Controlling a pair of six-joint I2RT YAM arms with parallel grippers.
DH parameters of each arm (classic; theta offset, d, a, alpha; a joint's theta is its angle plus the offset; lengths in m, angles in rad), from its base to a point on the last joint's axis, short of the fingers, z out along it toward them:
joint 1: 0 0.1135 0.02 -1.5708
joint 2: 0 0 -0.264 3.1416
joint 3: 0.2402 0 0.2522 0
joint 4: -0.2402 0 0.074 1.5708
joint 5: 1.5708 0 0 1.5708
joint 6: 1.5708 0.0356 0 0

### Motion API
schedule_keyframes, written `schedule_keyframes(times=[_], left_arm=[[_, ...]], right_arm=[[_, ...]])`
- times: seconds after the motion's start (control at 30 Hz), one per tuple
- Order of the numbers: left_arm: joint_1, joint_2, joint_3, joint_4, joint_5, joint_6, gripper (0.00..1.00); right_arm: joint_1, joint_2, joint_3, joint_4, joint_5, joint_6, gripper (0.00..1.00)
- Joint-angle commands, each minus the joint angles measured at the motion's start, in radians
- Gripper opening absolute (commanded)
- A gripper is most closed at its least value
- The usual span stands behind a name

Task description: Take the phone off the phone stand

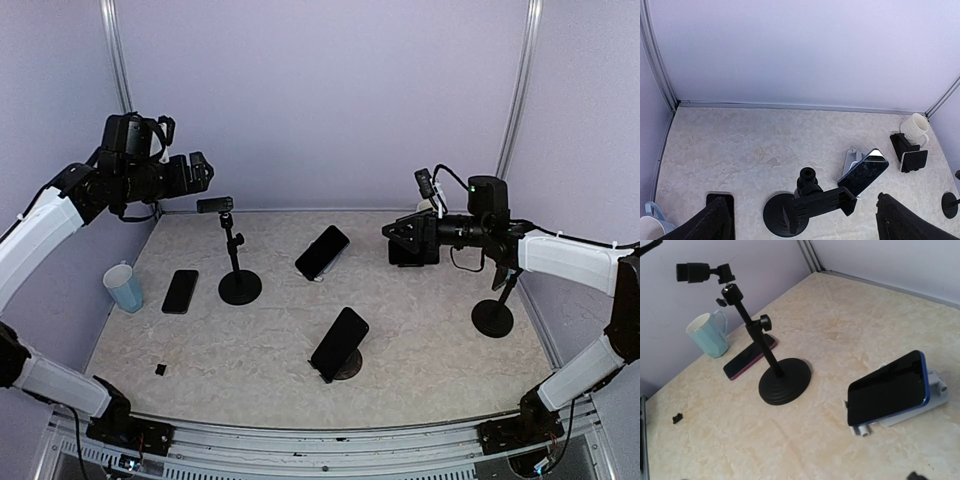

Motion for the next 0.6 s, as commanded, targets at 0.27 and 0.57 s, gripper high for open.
schedule_keyframes(times=[0.27,0.57], left_arm=[[-0.171,0.095,0.021,-0.067,-0.215,-0.188,0.99],[-0.248,0.214,0.096,-0.162,-0.425,-0.258,0.99]], right_arm=[[0.007,-0.019,0.008,-0.021,0.012,-0.004,0.93],[0.007,-0.029,0.0,-0.03,0.021,-0.01,0.93]])
